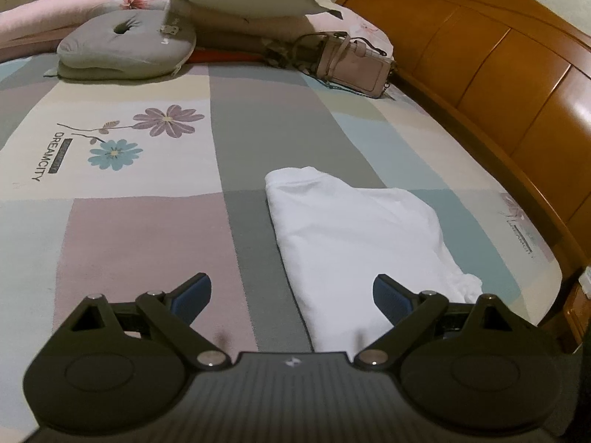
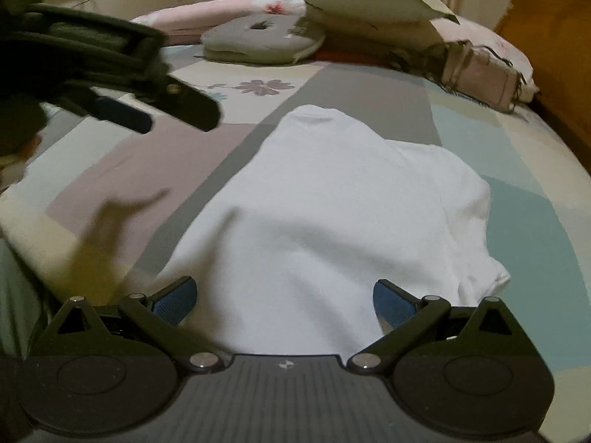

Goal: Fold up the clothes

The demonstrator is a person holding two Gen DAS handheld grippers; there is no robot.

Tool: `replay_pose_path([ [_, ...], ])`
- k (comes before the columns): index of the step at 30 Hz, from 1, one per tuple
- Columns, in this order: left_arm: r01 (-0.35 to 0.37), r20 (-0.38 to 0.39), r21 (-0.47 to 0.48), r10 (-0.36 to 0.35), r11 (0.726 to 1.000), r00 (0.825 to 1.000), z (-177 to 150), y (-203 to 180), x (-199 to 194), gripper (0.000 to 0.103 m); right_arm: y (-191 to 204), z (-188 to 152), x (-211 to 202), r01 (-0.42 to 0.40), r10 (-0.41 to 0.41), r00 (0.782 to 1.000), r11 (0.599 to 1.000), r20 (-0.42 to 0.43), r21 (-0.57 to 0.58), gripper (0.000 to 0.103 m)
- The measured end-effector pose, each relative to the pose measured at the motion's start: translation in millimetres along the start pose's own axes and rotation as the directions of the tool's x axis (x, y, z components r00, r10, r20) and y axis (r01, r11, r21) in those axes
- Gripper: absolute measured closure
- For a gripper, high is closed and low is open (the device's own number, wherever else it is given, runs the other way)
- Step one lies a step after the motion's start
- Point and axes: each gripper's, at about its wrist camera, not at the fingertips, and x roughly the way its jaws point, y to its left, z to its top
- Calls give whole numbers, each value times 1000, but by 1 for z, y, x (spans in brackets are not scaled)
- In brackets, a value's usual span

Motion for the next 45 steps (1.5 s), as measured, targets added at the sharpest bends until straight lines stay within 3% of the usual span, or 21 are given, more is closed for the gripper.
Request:
replay_pose_path([
  [3, 4, -2, 7, -4, 1000, 1000, 0, -3, 1, 9, 3, 2, -5, 5, -5, 1000, 1000, 12, -6, 0],
  [8, 8, -2, 24, -8, 1000, 1000, -4, -3, -2, 9, 13, -3, 0, -43, 40, 996, 998, -76, -36, 0],
  [10, 13, -1, 13, -13, 1000, 1000, -4, -1, -3, 8, 10, -3, -10, -74, 72, 995, 997, -67, -31, 0],
  [16, 103, -26, -14, -103, 995, 994, -7, -5, 8, 8, -47, 5, -36, -96, 94, 995, 984, 14, 149, 0],
  [22, 205, -87, -93, -213, 974, 973, -10, -4, 33, 8, -134, 5, -38, -200, 171, 980, 870, 105, 450, 0],
  [25, 229, -126, -168, -252, 959, 960, -9, 3, 50, 8, -171, 4, -18, -224, 213, 973, 809, 83, 543, 0],
  [27, 265, -149, -230, -303, 936, 941, -9, 11, 61, 8, -190, 4, 1, -232, 255, 966, 764, 48, 602, 0],
  [30, 335, -170, -318, -401, 887, 900, -10, 20, 76, 8, -211, -3, 28, -301, 378, 925, 667, 39, 682, 0],
  [34, 364, -179, -338, -439, 868, 881, -3, 23, 96, 5, -229, -3, 48, -400, 478, 871, 556, 114, 728, 0],
  [37, 393, -177, -359, -476, 846, 862, 8, 25, 113, 4, -236, 8, 62, -429, 497, 856, 535, 140, 728, 0],
  [42, 429, -145, -408, -521, 806, 841, 14, 31, 127, 4, -232, 24, 76, -435, 486, 862, 560, 146, 705, 0],
  [45, 439, -148, -404, -531, 803, 834, 3, 32, 117, 4, -224, 18, 69, -437, 495, 859, 580, 128, 687, 0],
])
